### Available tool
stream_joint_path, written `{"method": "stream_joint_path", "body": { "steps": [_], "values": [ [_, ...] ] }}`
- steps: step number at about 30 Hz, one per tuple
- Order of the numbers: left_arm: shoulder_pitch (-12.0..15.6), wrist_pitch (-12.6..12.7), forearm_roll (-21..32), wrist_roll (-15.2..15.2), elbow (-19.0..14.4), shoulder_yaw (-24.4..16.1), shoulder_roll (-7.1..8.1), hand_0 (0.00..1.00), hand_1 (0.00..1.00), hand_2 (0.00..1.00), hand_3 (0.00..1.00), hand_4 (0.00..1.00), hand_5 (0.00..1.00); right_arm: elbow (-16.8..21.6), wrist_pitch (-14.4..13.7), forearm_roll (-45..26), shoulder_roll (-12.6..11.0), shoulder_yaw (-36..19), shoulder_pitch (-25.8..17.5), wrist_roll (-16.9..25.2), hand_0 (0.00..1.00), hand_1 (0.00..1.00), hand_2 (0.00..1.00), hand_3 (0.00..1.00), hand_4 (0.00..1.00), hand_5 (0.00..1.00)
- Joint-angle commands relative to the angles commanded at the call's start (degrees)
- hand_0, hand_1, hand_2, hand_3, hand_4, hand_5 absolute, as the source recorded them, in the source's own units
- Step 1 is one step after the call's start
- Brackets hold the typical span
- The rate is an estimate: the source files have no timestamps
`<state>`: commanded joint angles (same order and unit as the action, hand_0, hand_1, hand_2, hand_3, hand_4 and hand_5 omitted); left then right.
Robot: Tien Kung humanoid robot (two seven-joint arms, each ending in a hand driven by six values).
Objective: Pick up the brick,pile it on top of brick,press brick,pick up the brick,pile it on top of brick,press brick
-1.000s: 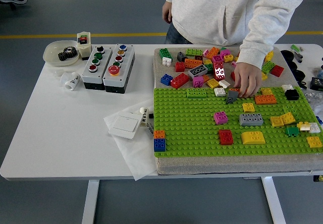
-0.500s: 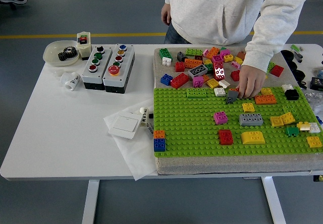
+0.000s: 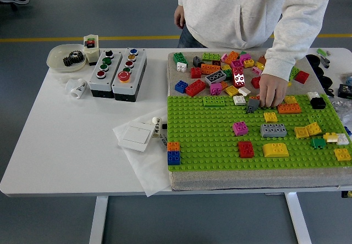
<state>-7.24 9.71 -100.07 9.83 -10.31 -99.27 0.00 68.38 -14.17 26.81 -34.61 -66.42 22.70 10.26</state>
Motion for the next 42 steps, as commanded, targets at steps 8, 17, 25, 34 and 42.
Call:
{"method": "stream_joint_path", "body": {
  "steps": [8,17,25,34,42],
  "values": [
    [-0.58,-0.19,-1.98,-0.04,0.0,-1.03,0.0,0.775,0.796,0.846,0.623,0.668,0.682,2.57,-6.69,11.29,-0.83,2.14,1.82,-1.21,0.798,0.751,0.765,0.78,0.998,0.705],
    [-0.33,0.32,-0.8,-0.25,0.0,-0.57,0.0,0.772,0.795,0.845,0.622,0.666,0.684,3.57,-9.37,29.59,-1.0,4.22,2.86,-6.31,0.784,0.735,0.757,0.734,0.995,0.557],
    [-0.42,0.34,-0.33,-0.21,0.0,-0.02,0.0,0.772,0.795,0.845,0.621,0.664,0.686,2.65,-8.3,23.82,-0.76,3.29,2.39,-4.06,0.788,0.737,0.759,0.747,0.998,0.547],
    [0.8,0.6,3.91,-0.37,0.0,3.57,0.0,0.772,0.794,0.845,0.622,0.663,0.685,1.88,-5.65,6.63,-0.64,3.68,1.66,-0.63,0.794,0.743,0.765,0.764,0.998,0.68],
    [2.13,0.43,3.39,-0.14,0.0,3.57,0.0,0.77,0.792,0.845,0.621,0.661,0.685,1.84,-4.66,3.1,-0.5,3.33,0.86,-0.27,0.795,0.746,0.767,0.764,0.998,0.688]
  ]
}}
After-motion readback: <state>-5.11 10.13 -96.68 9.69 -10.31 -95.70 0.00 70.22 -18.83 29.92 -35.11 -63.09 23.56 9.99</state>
